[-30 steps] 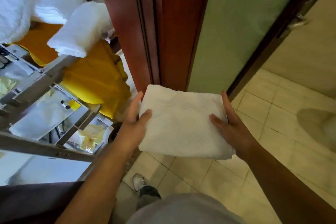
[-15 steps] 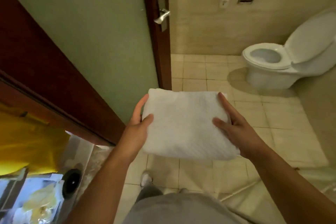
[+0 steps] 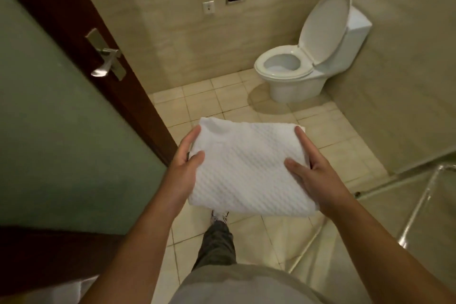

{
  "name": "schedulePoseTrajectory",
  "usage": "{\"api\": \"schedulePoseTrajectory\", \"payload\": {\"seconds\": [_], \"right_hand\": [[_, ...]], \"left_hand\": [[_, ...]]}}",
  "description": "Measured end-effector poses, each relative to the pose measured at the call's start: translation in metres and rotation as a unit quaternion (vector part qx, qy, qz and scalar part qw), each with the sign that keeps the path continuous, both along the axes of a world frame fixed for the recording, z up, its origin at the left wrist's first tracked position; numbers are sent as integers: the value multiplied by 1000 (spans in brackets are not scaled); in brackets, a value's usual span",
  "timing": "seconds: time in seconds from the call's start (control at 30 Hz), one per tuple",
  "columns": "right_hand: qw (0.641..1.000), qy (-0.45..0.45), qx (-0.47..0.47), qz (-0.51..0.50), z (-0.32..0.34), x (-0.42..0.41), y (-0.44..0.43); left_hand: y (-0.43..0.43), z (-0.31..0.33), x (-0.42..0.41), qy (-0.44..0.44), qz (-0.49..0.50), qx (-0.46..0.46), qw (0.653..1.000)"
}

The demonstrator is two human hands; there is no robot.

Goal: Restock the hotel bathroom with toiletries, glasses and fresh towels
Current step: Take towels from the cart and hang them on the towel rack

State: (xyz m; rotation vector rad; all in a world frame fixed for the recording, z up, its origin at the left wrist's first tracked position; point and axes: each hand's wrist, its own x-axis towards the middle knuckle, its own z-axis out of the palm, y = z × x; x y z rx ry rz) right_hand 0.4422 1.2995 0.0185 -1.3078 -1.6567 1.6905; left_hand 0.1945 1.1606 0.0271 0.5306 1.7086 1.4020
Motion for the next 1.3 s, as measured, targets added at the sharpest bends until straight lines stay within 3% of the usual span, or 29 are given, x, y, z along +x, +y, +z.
{"api": "schedulePoseTrajectory", "payload": {"seconds": [0.23, 0.6, 0.97, 1.3], "right_hand": [[996, -12, -1, -85, 3, -39, 78], [982, -18, 28, -186, 21, -93, 167], [968, -7, 18, -249, 8, -72, 239], [957, 46, -8, -287, 1, -21, 366]], "left_hand": [[120, 0, -58, -48, -85, -27, 995], [264, 25, -132, -13, -209, -28, 977], [368, 25, -118, 7, -280, -27, 960], [502, 28, -62, 30, -287, -32, 957]]}}
